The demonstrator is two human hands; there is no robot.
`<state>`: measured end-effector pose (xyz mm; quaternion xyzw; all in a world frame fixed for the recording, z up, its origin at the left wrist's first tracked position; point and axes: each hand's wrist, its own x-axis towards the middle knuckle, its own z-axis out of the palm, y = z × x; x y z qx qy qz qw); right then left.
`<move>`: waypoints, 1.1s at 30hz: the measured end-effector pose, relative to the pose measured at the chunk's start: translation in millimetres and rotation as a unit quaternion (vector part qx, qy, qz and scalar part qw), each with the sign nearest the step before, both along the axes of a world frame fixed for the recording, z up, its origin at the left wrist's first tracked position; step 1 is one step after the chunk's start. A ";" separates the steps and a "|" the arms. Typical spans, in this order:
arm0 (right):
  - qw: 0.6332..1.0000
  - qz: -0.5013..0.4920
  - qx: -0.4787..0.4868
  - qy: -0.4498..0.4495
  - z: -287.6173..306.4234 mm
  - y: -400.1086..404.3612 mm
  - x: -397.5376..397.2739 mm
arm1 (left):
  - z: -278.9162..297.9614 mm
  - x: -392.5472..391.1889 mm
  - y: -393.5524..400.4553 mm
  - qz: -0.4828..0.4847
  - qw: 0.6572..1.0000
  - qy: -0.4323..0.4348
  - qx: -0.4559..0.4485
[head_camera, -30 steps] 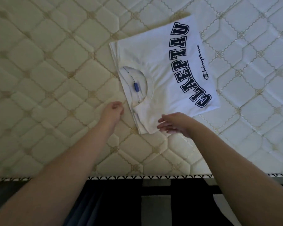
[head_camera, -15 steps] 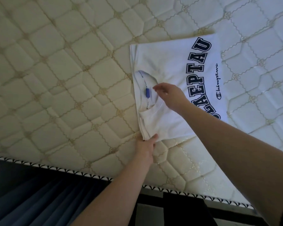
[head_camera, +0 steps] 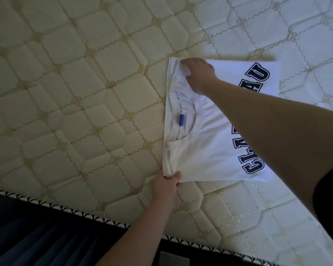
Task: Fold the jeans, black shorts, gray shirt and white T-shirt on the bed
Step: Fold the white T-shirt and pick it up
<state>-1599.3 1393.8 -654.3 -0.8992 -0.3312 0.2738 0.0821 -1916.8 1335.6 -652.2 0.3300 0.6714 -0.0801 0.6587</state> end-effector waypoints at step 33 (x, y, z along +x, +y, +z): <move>0.987 -0.115 0.059 0.099 95.3 -91.7 47.3 | 40.4 7.7 38.9 0.076 0.979 -0.186 0.026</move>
